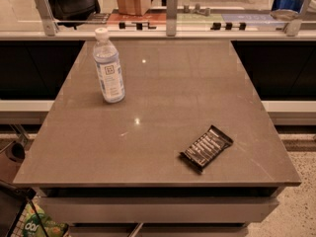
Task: Place pepsi can upright
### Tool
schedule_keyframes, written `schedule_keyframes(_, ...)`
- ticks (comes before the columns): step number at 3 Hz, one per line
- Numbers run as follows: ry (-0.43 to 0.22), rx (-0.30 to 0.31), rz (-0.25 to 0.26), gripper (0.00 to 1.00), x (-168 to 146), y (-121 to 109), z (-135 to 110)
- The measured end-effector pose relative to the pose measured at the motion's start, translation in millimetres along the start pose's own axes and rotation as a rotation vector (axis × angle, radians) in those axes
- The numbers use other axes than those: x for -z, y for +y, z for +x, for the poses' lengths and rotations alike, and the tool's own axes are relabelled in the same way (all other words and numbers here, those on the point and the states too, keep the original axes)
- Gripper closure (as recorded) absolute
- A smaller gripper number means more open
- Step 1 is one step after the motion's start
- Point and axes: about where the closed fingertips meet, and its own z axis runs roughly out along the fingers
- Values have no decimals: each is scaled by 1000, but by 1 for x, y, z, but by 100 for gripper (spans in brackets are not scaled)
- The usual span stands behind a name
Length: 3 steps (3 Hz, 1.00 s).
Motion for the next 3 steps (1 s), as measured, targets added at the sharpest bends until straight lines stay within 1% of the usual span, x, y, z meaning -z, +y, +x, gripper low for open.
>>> schedule_keyframes(1,21,24,-79,100,3,7,11)
schedule_keyframes(2,11,68,-156,100,6,10,19)
schedule_keyframes(3,-38,136,-184,100,8,8,23)
